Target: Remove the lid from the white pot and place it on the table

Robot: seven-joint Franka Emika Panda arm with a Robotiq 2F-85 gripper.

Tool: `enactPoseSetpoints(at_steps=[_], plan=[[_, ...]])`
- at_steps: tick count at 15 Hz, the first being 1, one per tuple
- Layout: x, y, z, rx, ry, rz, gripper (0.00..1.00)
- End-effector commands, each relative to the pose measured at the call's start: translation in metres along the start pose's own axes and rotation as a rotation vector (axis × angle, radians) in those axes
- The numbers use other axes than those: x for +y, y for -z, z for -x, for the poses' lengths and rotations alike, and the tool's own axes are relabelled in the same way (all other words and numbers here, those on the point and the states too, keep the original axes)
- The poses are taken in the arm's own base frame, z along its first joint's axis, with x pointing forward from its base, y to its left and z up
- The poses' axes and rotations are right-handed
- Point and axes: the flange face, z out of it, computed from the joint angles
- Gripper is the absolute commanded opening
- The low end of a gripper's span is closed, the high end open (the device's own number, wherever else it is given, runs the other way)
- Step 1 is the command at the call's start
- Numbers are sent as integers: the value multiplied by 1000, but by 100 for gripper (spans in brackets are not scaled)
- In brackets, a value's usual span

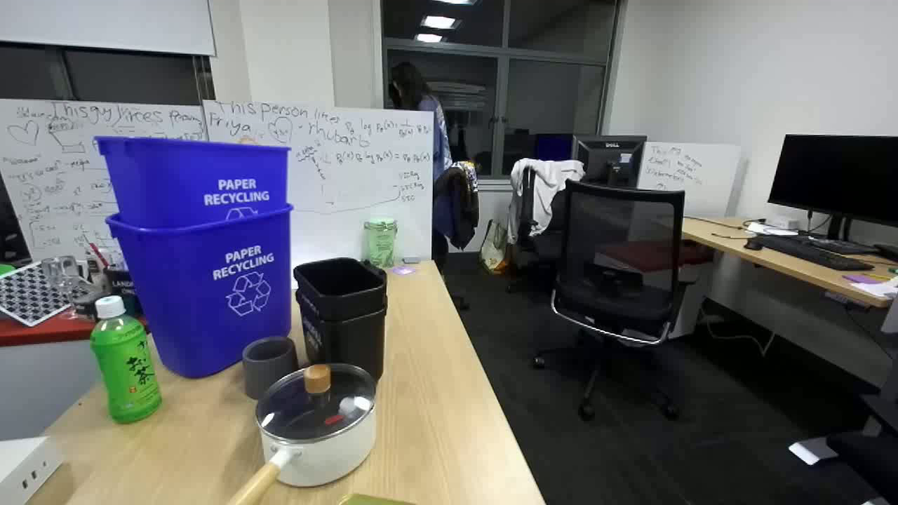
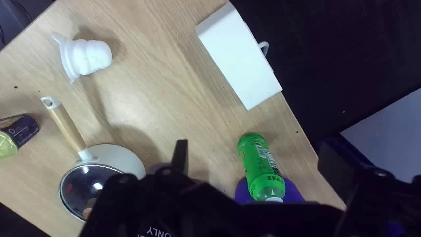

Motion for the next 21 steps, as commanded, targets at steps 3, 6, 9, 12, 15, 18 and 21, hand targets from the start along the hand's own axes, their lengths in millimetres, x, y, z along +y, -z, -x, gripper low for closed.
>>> enactPoseSetpoints(at_steps=[3,6,9,12,15,18,21], plan=[[0,1,0,-1,0,0,100],[9,-3,-4,9,-15,19,100],[35,-12,-15,27,-34,57,100],[67,-26,-31,42,-66,78,100],[89,-41,-53,57,-88,91,100],[91,-43,-49,46,-103,86,100],[89,-41,-50,50,-99,85,100]])
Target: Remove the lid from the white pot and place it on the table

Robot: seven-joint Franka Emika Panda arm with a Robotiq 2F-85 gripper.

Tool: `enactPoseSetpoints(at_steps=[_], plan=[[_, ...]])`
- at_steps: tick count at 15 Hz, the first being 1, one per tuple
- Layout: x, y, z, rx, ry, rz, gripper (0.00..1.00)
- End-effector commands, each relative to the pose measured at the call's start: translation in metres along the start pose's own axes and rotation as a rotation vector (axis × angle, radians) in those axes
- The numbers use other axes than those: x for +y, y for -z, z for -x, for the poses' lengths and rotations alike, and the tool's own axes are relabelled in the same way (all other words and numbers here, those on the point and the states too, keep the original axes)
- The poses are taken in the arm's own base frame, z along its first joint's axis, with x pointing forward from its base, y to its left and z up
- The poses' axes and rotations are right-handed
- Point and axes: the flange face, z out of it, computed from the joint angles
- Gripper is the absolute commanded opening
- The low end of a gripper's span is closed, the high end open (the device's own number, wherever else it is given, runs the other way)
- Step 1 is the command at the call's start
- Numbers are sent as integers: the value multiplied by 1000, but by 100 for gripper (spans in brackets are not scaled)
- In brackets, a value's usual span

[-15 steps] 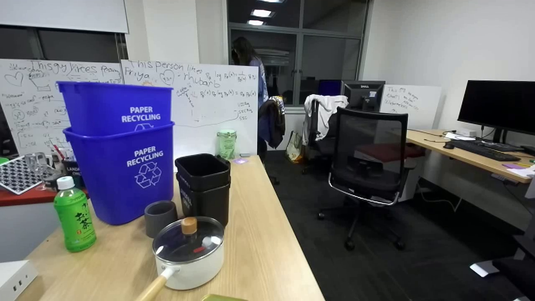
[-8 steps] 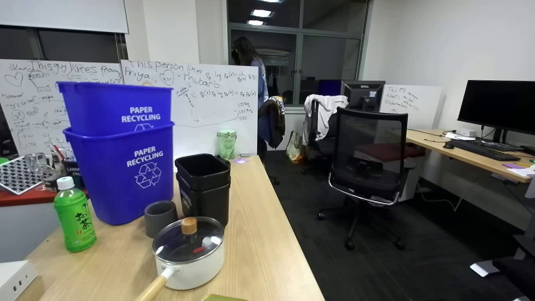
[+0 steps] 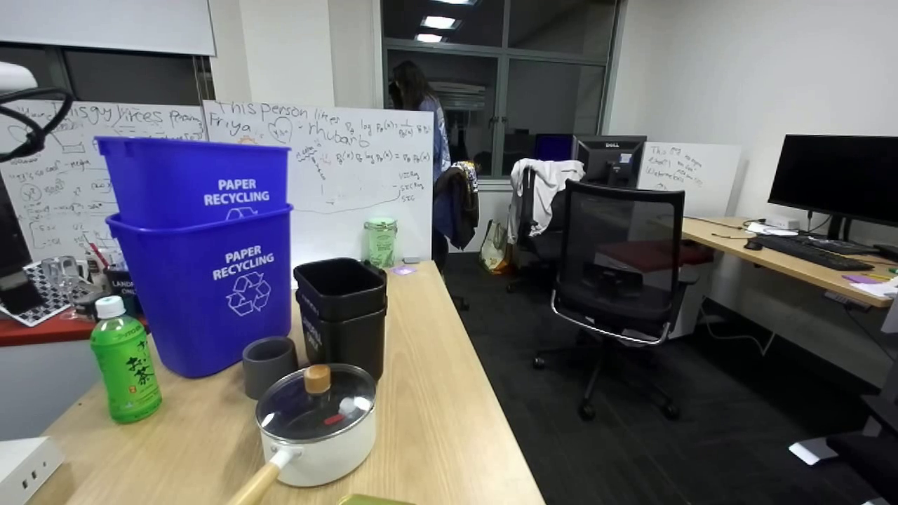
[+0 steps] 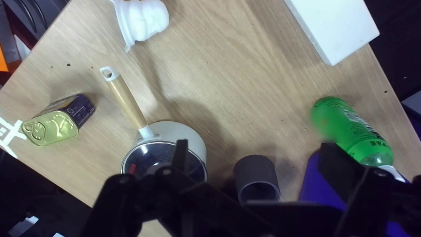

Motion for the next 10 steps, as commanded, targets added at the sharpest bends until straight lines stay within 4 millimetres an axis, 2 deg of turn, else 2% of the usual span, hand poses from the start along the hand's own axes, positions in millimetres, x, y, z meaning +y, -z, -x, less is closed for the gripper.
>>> enactPoseSetpoints(at_steps=[1,3,5,10], plan=[[0,1,0,-1,0,0,100],[0,1,0,-1,0,0,100],[4,-8,-5,18,9,27,100],[18,-46,-19,32,42,40,100]])
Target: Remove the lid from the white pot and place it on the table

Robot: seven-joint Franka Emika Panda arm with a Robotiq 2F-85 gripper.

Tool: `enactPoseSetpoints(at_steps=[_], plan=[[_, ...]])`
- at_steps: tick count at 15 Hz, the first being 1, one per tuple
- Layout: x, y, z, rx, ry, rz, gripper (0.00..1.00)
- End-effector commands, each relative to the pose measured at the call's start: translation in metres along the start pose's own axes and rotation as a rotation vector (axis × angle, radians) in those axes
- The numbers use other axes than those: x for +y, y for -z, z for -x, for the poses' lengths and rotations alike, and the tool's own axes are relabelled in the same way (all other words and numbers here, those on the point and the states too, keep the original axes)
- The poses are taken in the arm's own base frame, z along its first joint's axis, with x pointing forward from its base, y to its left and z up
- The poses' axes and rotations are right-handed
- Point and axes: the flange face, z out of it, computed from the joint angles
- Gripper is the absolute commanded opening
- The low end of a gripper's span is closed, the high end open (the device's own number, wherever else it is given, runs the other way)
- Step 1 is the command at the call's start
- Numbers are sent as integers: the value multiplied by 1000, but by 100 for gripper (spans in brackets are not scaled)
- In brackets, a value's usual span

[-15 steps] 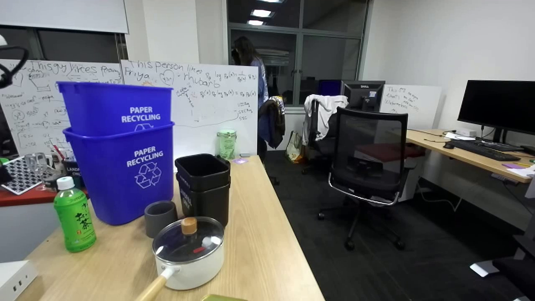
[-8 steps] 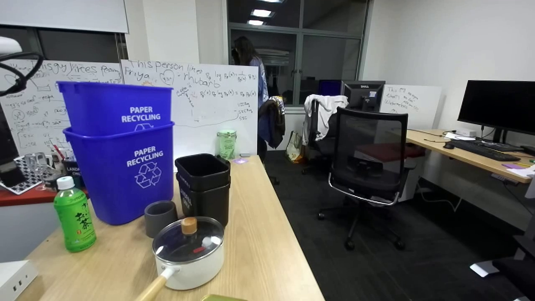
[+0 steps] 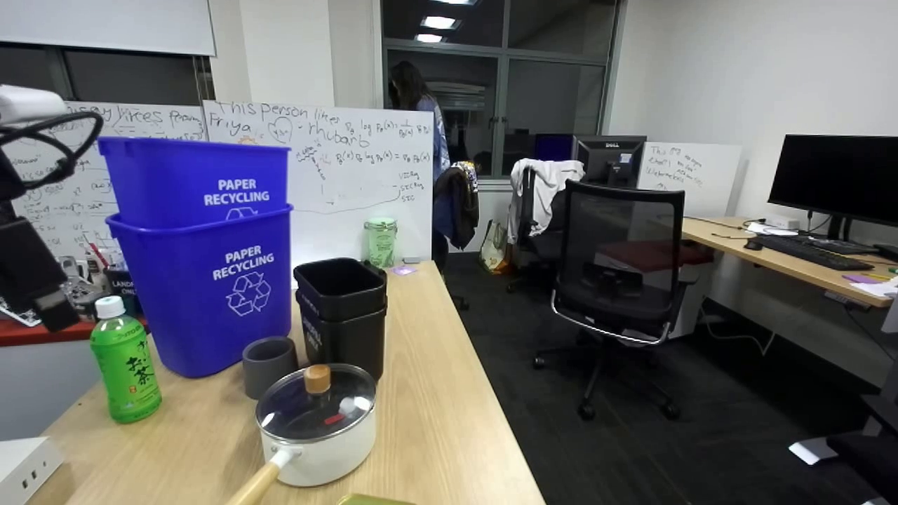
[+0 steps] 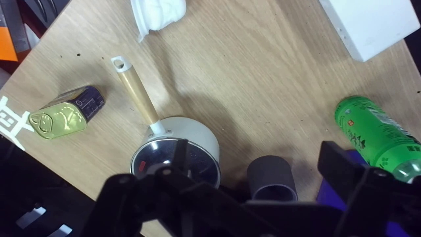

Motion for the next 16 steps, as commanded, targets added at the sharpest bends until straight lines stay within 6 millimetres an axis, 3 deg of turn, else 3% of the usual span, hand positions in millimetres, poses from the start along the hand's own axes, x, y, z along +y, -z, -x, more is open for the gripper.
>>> enactPoseSetpoints(at_steps=[1,8,9,11,16], plan=[[7,-30,-14,23,16,2,100],[20,-95,-44,86,36,30,100],[18,-87,-33,57,31,18,100],[20,-94,-35,54,29,20,100],[17,-88,-35,64,35,17,100]])
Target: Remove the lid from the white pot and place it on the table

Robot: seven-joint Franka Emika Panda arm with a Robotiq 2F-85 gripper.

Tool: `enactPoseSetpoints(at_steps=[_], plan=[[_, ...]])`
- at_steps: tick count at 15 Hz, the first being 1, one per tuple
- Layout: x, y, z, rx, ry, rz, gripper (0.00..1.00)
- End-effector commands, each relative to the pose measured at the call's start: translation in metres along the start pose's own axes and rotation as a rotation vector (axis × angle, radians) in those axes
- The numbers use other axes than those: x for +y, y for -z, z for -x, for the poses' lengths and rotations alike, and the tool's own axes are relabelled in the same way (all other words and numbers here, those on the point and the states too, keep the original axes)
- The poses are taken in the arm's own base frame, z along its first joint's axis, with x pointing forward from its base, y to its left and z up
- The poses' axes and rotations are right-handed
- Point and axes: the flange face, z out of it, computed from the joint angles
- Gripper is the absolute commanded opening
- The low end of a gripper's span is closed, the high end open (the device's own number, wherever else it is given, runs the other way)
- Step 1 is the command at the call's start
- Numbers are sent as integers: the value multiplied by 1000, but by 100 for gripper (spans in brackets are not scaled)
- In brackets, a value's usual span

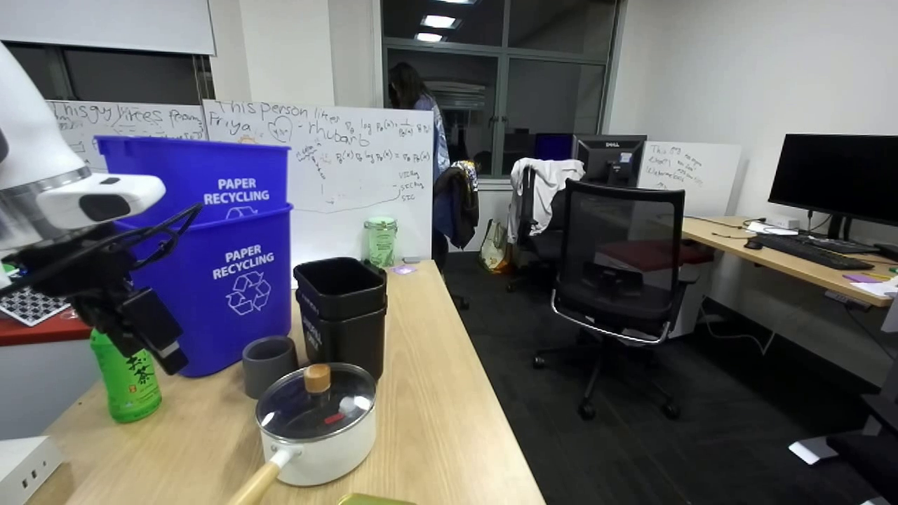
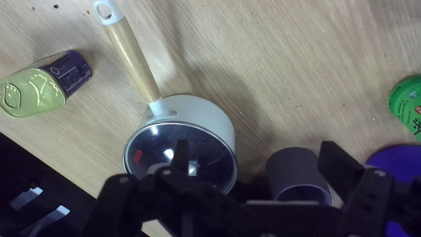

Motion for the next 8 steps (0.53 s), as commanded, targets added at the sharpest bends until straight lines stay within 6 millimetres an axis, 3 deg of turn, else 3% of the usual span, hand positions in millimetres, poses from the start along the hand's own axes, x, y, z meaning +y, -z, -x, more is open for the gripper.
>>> enactPoseSetpoints(at_steps=[1,3,8], plan=[[0,0,0,-1,1,-1,100],[0,0,0,-1,1,-1,100],[20,-5,-26,60,-14,21,100]])
